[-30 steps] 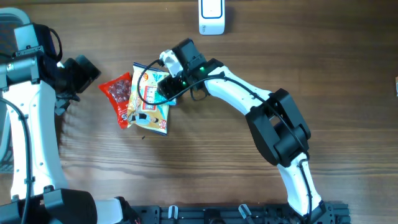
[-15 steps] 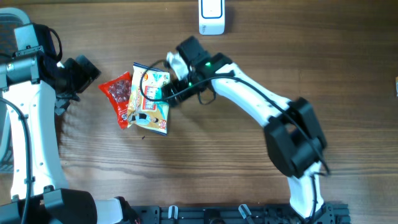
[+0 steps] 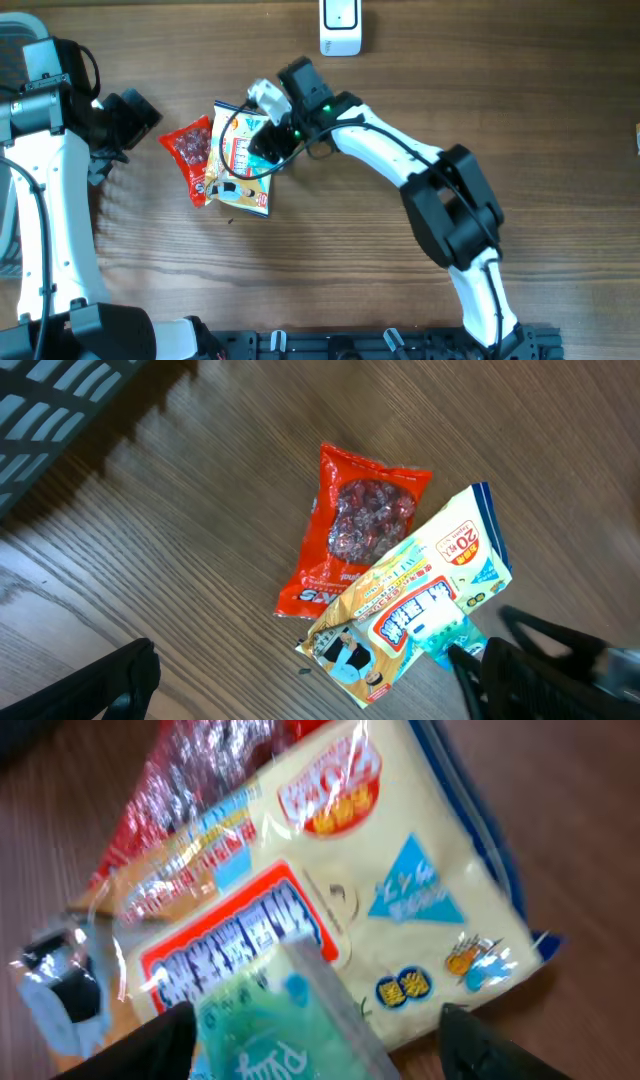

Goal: Scan the item barcode
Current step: 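Reach the right gripper to the teal tissue pack and grasp it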

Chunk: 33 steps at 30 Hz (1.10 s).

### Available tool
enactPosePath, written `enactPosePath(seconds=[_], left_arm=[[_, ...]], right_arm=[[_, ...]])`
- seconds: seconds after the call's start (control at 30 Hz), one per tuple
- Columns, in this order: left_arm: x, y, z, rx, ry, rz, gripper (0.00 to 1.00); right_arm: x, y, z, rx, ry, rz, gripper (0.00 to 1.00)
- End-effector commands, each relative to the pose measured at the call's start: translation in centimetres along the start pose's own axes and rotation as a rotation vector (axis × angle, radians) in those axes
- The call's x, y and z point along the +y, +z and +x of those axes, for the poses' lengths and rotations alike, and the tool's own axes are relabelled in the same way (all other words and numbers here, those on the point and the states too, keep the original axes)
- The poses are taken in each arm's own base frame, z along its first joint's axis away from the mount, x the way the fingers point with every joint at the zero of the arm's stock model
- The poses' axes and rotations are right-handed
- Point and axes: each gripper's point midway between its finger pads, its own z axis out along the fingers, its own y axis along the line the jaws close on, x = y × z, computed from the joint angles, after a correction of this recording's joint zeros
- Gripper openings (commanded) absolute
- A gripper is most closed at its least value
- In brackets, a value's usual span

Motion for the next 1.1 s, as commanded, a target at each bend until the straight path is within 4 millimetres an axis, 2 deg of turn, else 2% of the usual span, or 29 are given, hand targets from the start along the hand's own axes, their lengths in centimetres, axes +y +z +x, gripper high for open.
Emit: enactPosePath(seconds=[0.0, 0.07, 0.2, 0.37, 0.5, 0.6, 0.77, 0.9, 1.07], left_arm=[[0.0, 0.1, 0.0, 0.004, -0.012, 0.006, 1.0], [0.0, 0.1, 0.0, 0.004, -0.012, 0.006, 1.0], [0.0, 0.1, 0.0, 0.004, -0.012, 0.006, 1.0], [0.0, 0.1, 0.0, 0.004, -0.012, 0.006, 1.0], [0.0, 0.1, 0.0, 0.004, -0.012, 0.006, 1.0], [0.0, 0.1, 0.0, 0.004, -0.012, 0.006, 1.0], [0.0, 0.1, 0.0, 0.004, -0.012, 0.006, 1.0], [0.0, 0.1, 0.0, 0.004, -0.012, 0.006, 1.0], [0.0, 0.1, 0.0, 0.004, -0.012, 0.006, 1.0]], right_arm=[[0.6, 0.2, 1.0, 0.029, -0.004, -0.043, 0.72], [0.7, 0.2, 1.7, 0.057, 0.012, -0.048, 0.68], [3.0, -0.4, 3.1, 0.115, 0.094, -0.163, 0.63], [4.6, -2.7, 4.2, 0.199, 0.199, -0.179, 0.63], [1.9, -3.4, 4.2, 0.207, 0.169, -0.001, 0.64], [-0.2, -3.3, 5.1, 0.235, 0.168, 0.103, 0.64], [-1.5, -2.2, 7.1, 0.259, 0.25, 0.083, 0.63], [-3.2, -2.8, 7.9, 0.247, 0.387, 0.072, 0.56], [-2.2, -3.1, 8.1, 0.23, 0.497, -0.049, 0.56]])
